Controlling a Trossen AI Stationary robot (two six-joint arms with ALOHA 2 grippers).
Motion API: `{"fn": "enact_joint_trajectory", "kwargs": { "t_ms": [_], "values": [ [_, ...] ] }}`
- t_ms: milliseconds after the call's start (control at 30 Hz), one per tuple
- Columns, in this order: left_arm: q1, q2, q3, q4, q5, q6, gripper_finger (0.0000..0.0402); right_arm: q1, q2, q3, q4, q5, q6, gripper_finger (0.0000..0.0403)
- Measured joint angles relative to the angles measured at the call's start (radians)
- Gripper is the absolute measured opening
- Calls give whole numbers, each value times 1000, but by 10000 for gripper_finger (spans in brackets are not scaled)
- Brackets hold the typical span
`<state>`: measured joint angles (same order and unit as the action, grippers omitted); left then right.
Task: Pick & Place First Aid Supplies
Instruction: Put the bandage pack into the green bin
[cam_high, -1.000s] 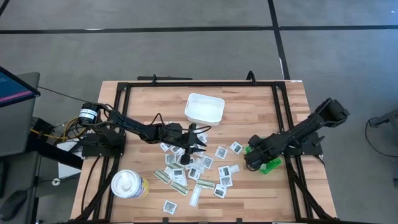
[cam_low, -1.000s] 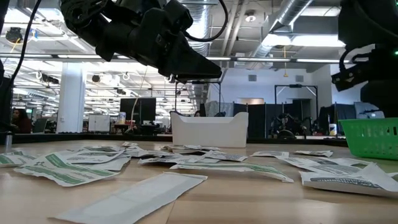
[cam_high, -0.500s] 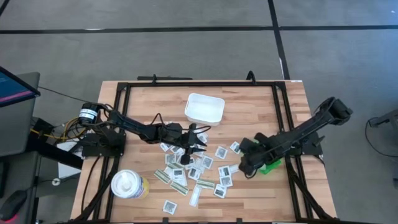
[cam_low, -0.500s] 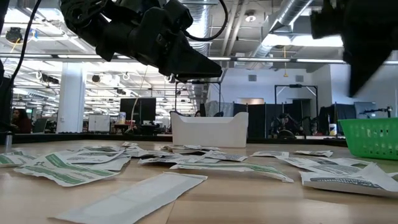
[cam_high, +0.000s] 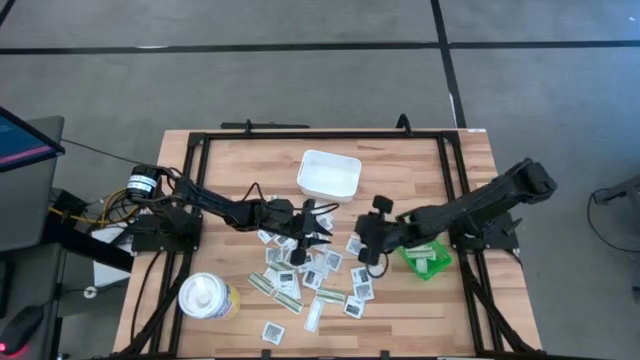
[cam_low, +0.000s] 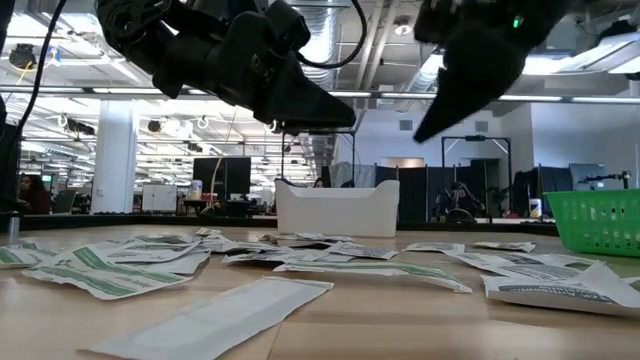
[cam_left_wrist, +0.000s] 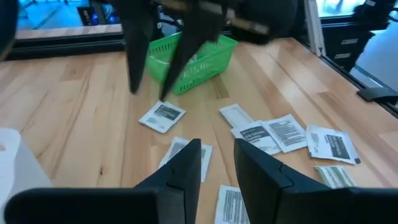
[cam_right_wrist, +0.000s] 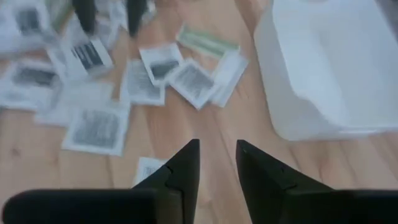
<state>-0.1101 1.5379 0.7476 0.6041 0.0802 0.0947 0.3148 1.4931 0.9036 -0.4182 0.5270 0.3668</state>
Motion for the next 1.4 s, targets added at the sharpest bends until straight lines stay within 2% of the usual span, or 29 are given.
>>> {"fn": "enact_joint_trajectory", "kwargs": {
  "t_ms": [67, 167, 233, 367, 433, 600, 767, 900, 1000, 1233, 1400],
  "values": [
    [0, 0, 0, -13, -53, -5, 97, -9, 38, 0, 6, -45, -9, 115],
    [4, 0, 0, -74, -228, -6, 98, -30, 84, 0, 13, -83, -83, 140],
    [16, -1, 0, -128, -306, -21, 102, -50, 111, 0, 30, -85, -124, 156],
    [55, -1, 0, -232, -297, -179, 113, -107, 140, 0, 62, -95, -142, 180],
    [64, 5, 0, -275, -290, -238, 119, -148, 147, 0, 72, -146, -154, 188],
    [57, 25, -30, -278, -296, -265, 128, -236, 150, 0, 178, -238, -209, 191],
    [58, 33, -55, -255, -446, -307, 128, -296, 150, 0, 270, -239, -209, 180],
    [58, 33, -67, -256, -506, -374, 127, -329, 150, 0, 271, -239, -209, 169],
    [72, 33, -68, -246, -518, -387, 127, -343, 150, 0, 277, -268, -209, 161],
    [105, 46, -67, -195, -523, -520, 127, -326, 151, 0, 350, -426, -250, 145],
    [105, 125, -68, -101, -527, -519, 127, -293, 188, 0, 390, -429, -296, 128]
  ]
}}
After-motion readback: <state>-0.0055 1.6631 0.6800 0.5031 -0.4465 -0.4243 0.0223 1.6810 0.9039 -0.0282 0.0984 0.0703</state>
